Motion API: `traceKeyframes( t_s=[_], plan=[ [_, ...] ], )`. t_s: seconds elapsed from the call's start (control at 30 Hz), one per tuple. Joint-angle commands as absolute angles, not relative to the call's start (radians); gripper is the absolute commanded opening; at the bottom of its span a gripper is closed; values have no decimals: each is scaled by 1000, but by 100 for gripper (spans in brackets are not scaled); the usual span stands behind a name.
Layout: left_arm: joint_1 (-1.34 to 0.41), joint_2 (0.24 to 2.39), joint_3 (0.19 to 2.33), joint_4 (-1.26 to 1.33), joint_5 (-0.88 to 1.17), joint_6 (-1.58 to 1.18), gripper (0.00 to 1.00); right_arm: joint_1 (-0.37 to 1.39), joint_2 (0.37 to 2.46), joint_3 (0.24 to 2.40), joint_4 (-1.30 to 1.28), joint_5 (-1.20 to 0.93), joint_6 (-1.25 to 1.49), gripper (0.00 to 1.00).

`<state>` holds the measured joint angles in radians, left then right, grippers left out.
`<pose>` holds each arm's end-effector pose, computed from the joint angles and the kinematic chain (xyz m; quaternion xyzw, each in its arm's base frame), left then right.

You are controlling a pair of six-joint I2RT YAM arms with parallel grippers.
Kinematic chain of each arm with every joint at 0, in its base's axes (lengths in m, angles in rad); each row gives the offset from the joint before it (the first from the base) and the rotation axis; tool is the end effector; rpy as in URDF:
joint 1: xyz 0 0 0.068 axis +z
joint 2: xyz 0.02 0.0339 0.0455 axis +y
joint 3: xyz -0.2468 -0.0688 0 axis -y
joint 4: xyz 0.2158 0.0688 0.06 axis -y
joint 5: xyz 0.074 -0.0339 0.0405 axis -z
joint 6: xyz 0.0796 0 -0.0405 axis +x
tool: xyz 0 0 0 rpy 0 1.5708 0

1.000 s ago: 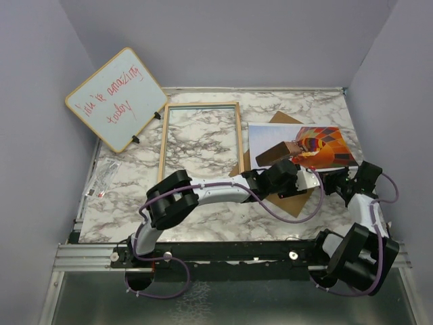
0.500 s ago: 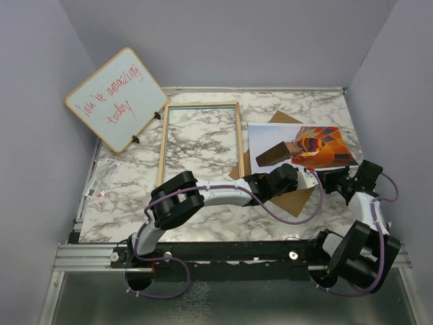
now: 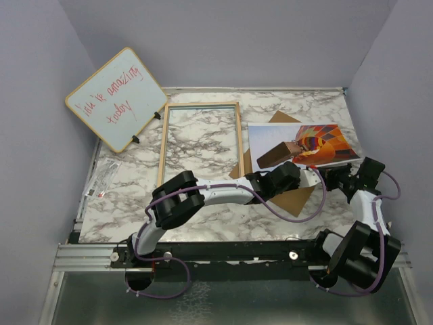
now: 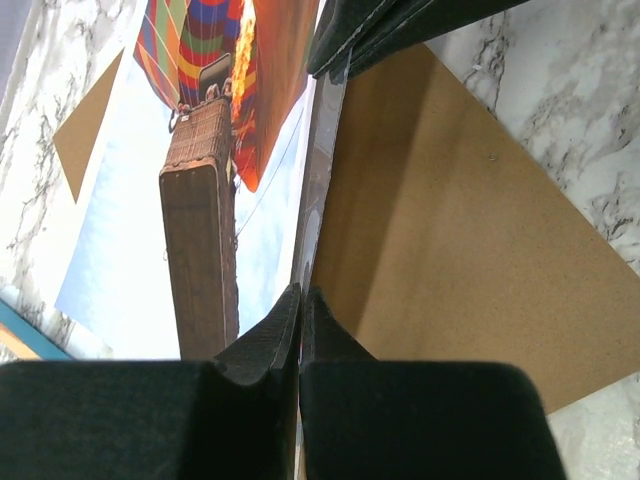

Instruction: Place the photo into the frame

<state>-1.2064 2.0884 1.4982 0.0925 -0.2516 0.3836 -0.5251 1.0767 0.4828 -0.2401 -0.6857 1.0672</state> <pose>0.1923 -0.4485 0.1856 0.5638 0.6429 -0.1040 0.5079 0.2039 -0.0599 0.1593 0.5432 0.7011 0.3930 0.2428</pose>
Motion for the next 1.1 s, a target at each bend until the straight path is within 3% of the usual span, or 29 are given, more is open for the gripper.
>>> traceKeyframes(
  t_s=[0.0,0.07,0.13,0.27,0.43,0.6,0.83,0.87,0.97,1.07],
  plan=[
    [-1221,2100,1539,40,-216,392,4,-525,1064,521,-299,-714,1112,0],
    [-1225,2103,1532,40,-213,395,20,-524,1062,519,-304,-717,1125,1],
    [-1229,2104,1521,41,-207,405,29,-525,1061,518,-310,-721,1134,1],
    [-1236,2116,1518,43,-219,421,35,-524,1045,515,-321,-719,1150,1],
    [-1238,2122,1519,63,-242,430,23,-525,1032,515,-329,-724,1160,0],
    [-1238,2128,1530,74,-307,440,0,-525,1016,516,-339,-735,1173,1],
    [-1237,2118,1596,-25,-256,433,0,-525,1002,539,-397,-706,1153,1],
    [-1238,2116,1617,-55,-236,422,0,-525,1004,553,-415,-697,1141,8],
    [-1238,2106,1675,-141,-175,401,0,-525,1002,586,-482,-669,1094,42],
    [-1238,2090,1721,-203,-144,375,0,-525,977,611,-537,-638,1064,60]
  ],
)
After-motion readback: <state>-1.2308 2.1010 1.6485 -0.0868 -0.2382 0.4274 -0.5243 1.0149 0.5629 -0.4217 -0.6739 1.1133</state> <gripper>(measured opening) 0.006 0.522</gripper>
